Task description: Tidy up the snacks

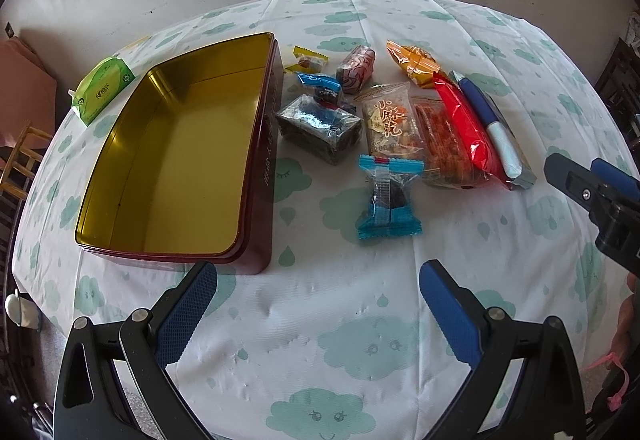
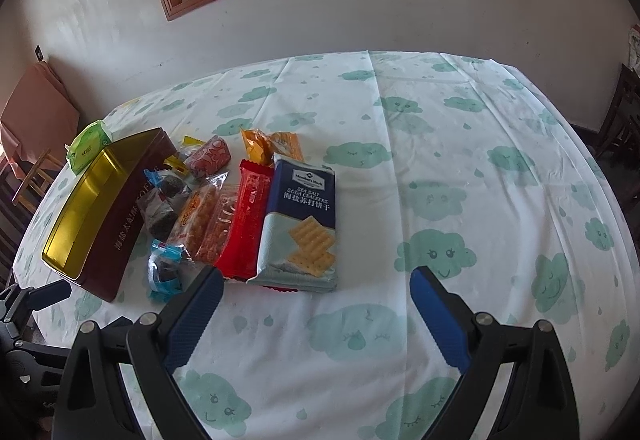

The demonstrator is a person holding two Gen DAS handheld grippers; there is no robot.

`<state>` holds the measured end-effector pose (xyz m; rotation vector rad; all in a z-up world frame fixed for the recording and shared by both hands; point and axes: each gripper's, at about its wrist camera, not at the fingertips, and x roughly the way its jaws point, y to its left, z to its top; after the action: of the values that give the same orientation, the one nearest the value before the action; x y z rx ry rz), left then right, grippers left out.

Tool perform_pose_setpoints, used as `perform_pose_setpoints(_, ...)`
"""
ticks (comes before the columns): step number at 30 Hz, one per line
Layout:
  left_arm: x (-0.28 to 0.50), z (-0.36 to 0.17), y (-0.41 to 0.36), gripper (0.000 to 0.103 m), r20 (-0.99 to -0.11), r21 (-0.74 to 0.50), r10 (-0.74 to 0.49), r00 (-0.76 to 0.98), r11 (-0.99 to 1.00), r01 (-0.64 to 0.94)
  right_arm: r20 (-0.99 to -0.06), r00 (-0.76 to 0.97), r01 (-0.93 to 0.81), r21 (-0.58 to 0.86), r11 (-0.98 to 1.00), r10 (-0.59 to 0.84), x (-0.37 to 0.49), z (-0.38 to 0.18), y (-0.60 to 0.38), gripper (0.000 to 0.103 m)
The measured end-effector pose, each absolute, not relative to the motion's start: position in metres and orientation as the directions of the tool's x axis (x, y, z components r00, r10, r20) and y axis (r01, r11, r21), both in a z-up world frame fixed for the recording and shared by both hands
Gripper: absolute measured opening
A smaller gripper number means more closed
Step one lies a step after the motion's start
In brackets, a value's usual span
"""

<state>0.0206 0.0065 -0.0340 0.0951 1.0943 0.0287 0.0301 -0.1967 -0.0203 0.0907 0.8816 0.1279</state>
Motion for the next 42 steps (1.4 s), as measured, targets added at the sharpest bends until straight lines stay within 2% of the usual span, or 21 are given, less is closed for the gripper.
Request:
perform_pose_setpoints(25, 0.025, -0.039, 0.011, 0.097, -0.886, 0.090, 0.075, 0.457, 0.996, 0.010, -0.787, 0.598, -0.077, 0.131, 0.988, 0.151, 0.056, -0.032, -0.195, 0.096)
perform_pose_setpoints(29, 0.026, -0.037, 0.013, 0.095, -0.884, 0.081, 0.069, 0.463, 0.997, 0.007, -0.804, 0.566, -0.095, 0.159, 0.983, 0.185, 0.073, -0.038, -0.195, 0.087)
perform_pose_setpoints(40, 0.026, -0.032, 0.010, 0.094, -0.873, 0.068, 0.052, 0.485, 0.998, 0.016, -0.825, 0.509, -0.095, 0.232, 0.968, 0.247, 0.114, -0.062, -0.194, 0.076)
perform_pose_setpoints(42, 0.025, -0.031, 0.005, 0.093, -0.871, 0.072, 0.047, 0.489, 0.997, 0.032, -0.820, 0.512, -0.097, 0.242, 0.965, 0.257, 0.116, -0.064, -0.196, 0.070)
